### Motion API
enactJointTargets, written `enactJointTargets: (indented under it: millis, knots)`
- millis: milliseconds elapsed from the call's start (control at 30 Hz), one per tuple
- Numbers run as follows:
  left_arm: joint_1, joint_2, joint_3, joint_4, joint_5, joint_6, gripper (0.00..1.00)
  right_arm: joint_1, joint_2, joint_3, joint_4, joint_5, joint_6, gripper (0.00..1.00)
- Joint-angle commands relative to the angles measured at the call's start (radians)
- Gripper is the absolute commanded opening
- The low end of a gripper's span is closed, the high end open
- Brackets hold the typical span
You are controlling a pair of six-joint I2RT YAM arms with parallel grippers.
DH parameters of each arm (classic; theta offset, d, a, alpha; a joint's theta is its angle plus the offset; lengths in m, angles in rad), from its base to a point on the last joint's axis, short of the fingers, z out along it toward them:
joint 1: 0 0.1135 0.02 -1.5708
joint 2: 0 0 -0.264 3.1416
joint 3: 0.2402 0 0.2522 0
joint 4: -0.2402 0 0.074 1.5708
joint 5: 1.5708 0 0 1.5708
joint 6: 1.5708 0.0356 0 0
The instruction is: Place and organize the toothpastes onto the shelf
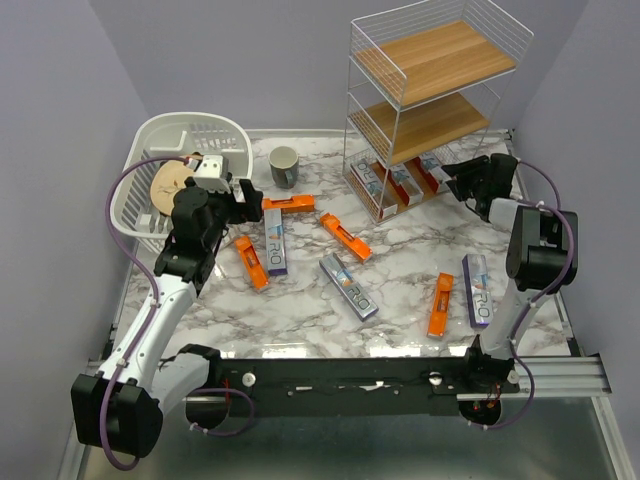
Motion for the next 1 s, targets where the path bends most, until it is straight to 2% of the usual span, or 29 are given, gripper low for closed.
enactJointTargets:
  millis: [0,200,367,500,700,833,967]
  knots:
    - [0.008,0.004,0.038,0.011,0.027,-0.009,0.99,0.017,0.029,0.028,-0.002,-0.007,0.0,0.59]
    - [0.011,0.005,0.036,0.013,0.031,-0.011,0.99,0.015,-0.052,-0.03,-0.011,0.028,-0.066,0.61]
    - [0.014,-0.001,0.039,0.011,0.037,-0.017,0.99,0.015,-0.202,-0.075,-0.14,0.088,-0.178,0.65]
    - [0.021,-0.016,0.039,0.011,0.04,-0.019,0.99,0.015,-0.383,-0.162,-0.238,0.143,-0.299,0.75]
    - [0.019,-0.048,0.033,0.01,0.036,-0.017,0.99,0.032,-0.636,-0.322,-0.342,0.148,-0.426,0.88]
    - [0.019,-0.074,0.027,0.009,0.033,-0.014,0.99,0.067,-0.811,-0.415,-0.448,0.129,-0.492,0.91]
    - [0.013,-0.111,0.022,0.009,0.028,-0.014,0.99,0.124,-1.041,-0.533,-0.477,0.094,-0.524,0.96]
